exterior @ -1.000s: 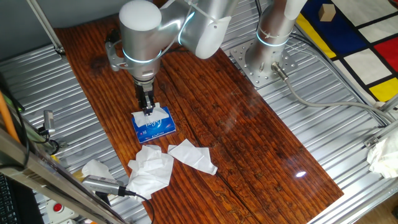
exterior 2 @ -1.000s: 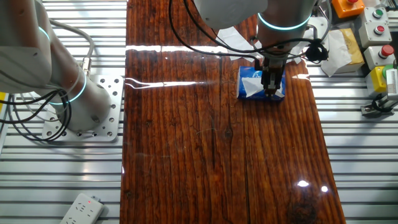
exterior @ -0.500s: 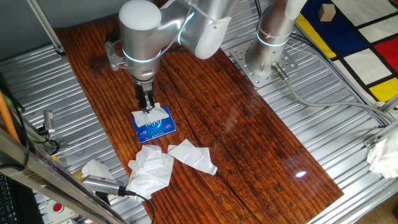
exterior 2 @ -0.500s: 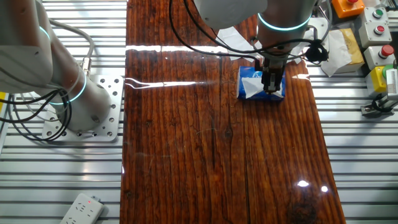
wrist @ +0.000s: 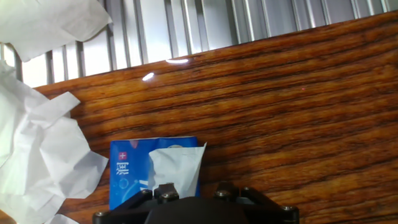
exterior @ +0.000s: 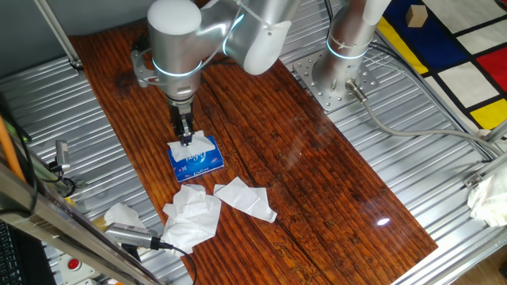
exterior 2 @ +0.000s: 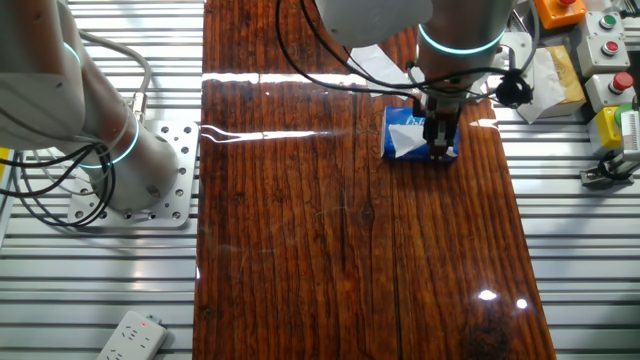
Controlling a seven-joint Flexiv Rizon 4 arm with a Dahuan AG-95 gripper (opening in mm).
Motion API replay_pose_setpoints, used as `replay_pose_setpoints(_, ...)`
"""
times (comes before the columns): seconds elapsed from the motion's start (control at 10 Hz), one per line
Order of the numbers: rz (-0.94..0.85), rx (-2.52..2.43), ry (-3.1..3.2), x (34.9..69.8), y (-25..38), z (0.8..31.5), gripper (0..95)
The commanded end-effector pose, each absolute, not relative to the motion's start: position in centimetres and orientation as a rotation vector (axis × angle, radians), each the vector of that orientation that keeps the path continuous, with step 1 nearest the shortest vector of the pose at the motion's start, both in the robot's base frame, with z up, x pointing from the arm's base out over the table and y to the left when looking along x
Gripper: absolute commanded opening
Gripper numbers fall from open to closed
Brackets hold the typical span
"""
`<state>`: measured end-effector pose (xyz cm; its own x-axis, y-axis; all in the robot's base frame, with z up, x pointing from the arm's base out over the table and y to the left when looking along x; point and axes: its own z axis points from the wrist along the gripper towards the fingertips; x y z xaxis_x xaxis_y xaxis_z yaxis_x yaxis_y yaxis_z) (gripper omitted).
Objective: Pull out a napkin
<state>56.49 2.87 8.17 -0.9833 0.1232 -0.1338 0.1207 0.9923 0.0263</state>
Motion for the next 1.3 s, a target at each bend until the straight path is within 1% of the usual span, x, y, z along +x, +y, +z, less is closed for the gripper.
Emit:
replay_pose_setpoints(0.1,0.023,0.180,3.000,56.34,2.86,7.76,38.0)
replay_pose_setpoints(0.5,0.014,0.176,3.001,56.12,2.85,7.09,38.0)
replay_pose_setpoints(0.8,0.012,0.217,3.002,56.18,2.88,7.16,38.0)
replay_pose_setpoints(0.9,0.010,0.225,3.004,56.24,2.91,7.23,19.0)
replay_pose_setpoints(1.3,0.009,0.242,3.007,56.38,2.99,7.35,19.0)
